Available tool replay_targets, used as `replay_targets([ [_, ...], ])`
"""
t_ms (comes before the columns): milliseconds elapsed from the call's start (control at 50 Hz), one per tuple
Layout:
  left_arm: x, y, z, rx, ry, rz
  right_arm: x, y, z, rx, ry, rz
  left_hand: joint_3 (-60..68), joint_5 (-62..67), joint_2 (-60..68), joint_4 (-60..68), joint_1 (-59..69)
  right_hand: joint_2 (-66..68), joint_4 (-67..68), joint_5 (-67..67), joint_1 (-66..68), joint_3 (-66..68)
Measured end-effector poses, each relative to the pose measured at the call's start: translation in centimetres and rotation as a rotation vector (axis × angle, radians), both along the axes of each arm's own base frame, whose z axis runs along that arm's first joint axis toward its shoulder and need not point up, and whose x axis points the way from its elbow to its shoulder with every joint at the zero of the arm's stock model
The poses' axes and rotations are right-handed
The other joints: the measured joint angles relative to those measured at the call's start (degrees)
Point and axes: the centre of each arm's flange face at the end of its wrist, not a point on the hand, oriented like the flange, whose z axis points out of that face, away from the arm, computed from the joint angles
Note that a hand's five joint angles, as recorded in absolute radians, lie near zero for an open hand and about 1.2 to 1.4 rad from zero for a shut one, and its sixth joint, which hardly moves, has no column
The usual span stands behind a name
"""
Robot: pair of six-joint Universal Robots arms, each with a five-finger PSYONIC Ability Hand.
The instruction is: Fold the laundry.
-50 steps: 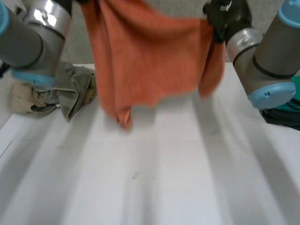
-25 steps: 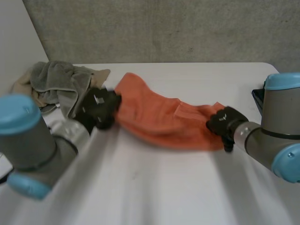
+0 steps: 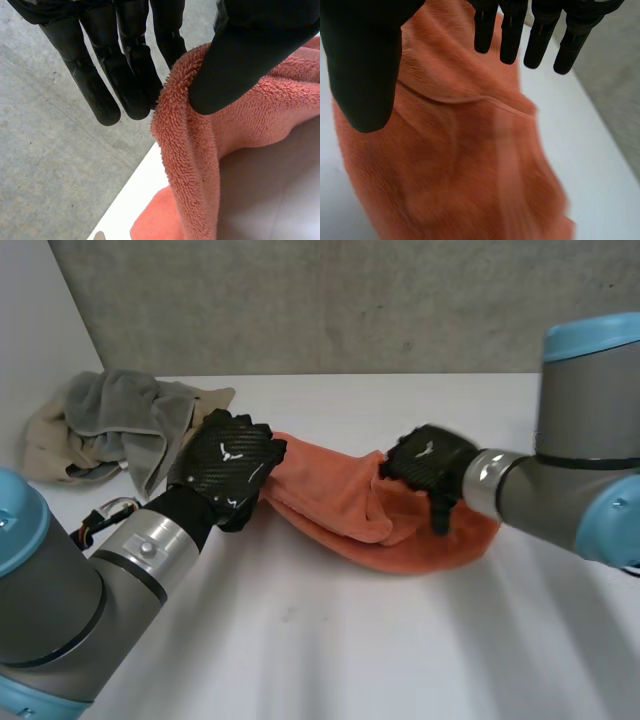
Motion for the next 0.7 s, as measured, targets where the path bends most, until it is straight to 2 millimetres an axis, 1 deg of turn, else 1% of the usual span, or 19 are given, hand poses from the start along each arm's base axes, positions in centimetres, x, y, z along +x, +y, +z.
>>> replay_targets([
  [60, -0.1, 0.0, 0.2, -0.006, 0.004, -0.003, 1.3, -0.5, -2.1, 0.027, 0.003, 0.069, 0.0, 0.0, 0.0, 0.0, 0.0, 1.3, 4.5, 4.8, 4.4, 4.2],
  [80, -0.1, 0.0, 0.2, -0.007, 0.005, -0.003, 1.4, -0.6, -2.3, 0.028, 0.005, 0.077, 0.0, 0.0, 0.0, 0.0, 0.0, 2.4, 5.3, 5.5, 5.3, 4.9],
  [100, -0.2, 0.0, 0.3, -0.008, 0.006, -0.004, 1.9, -1.0, -3.2, 0.023, 0.011, 0.1, 0.0, 0.0, 0.0, 0.0, 0.0, 5.5, 6.8, 6.9, 6.8, 6.5],
  [200, -0.3, 0.0, 0.5, -0.014, 0.01, -0.008, 2.9, -2.4, -5.9, -0.022, 0.045, 0.152, 0.0, 0.0, 0.0, 0.0, 0.0, 12.2, 12.1, 12.0, 12.0, 11.8],
  [260, -0.3, 0.0, 0.7, -0.018, 0.013, -0.009, 3.4, -3.3, -7.4, -0.057, 0.067, 0.169, 0.0, 0.0, 0.0, 0.0, 0.0, 22.7, 22.1, 21.9, 22.9, 22.0],
  [320, -0.2, 0.0, 0.9, -0.026, 0.017, -0.007, 3.6, -4.1, -7.9, -0.092, 0.076, 0.174, 0.0, 0.0, 0.0, 0.0, 0.0, 42.4, 41.6, 40.9, 41.0, 41.3],
  [340, -0.2, 0.0, 1.0, -0.029, 0.019, -0.006, 3.7, -4.3, -7.8, -0.102, 0.076, 0.172, 0.0, 0.0, 0.0, 0.0, 0.0, 46.4, 45.7, 44.3, 42.7, 45.5],
  [360, -0.2, 0.0, 1.1, -0.03, 0.02, -0.006, 3.7, -4.3, -7.8, -0.106, 0.076, 0.172, 0.0, 0.0, 0.0, 0.0, 0.0, 46.9, 46.6, 44.7, 42.7, 46.1],
  [400, -0.1, -0.1, 1.4, -0.039, 0.025, -0.001, 3.6, -4.8, -6.7, -0.141, 0.069, 0.154, 0.0, 0.0, 0.0, 0.0, 0.0, 47.3, 48.0, 44.8, 42.7, 47.3],
  [440, -0.1, -0.2, 1.7, -0.047, 0.029, 0.003, 3.4, -5.1, -5.2, -0.172, 0.063, 0.128, 0.0, 0.0, 0.0, 0.0, 0.0, 47.3, 48.2, 44.8, 42.7, 47.4],
  [500, 0.1, -0.6, 2.2, -0.062, 0.035, 0.015, 2.7, -4.9, -2.2, -0.216, 0.058, 0.077, 0.0, 0.0, 0.0, 0.0, 0.0, 47.3, 48.2, 44.8, 42.7, 47.4],
  [520, 0.1, -0.7, 2.2, -0.064, 0.036, 0.017, 2.5, -4.8, -1.7, -0.222, 0.059, 0.068, 0.0, 0.0, 0.0, 0.0, 0.0, 47.3, 48.2, 44.8, 42.7, 47.4],
  [540, 0.3, -1.0, 2.5, -0.071, 0.038, 0.028, 1.9, -4.3, 0.0, -0.24, 0.062, 0.04, 0.0, 0.0, 0.0, 0.0, 0.0, 47.3, 48.3, 44.8, 42.7, 47.4],
  [580, 0.6, -1.4, 2.7, -0.077, 0.04, 0.04, 1.2, -3.7, 1.8, -0.255, 0.068, 0.01, 0.0, 0.0, 0.0, 0.0, 0.0, 47.3, 48.3, 44.8, 42.7, 47.4],
  [640, 1.1, -2.1, 3.1, -0.085, 0.042, 0.064, -1.1, -2.1, 5.3, -0.268, 0.085, -0.051, 0.0, 0.0, 0.0, 0.0, 0.0, 47.3, 48.3, 44.8, 42.7, 47.4],
  [660, 1.3, -2.2, 3.1, -0.084, 0.041, 0.07, -1.6, -1.8, 5.8, -0.266, 0.09, -0.062, 0.0, 0.0, 0.0, 0.0, 0.0, 47.3, 48.3, 44.8, 42.7, 47.4],
  [680, 1.5, -2.4, 3.1, -0.08, 0.039, 0.078, -3.0, -0.8, 7.1, -0.252, 0.104, -0.091, 0.0, 0.0, 0.0, 0.0, 0.0, 47.3, 48.3, 44.9, 42.7, 47.4],
  [700, 1.7, -2.5, 3.0, -0.074, 0.036, 0.083, -3.8, -0.2, 7.7, -0.239, 0.113, -0.106, 0.0, 0.0, 0.0, 0.0, 0.0, 47.3, 48.3, 44.9, 42.7, 47.4],
])
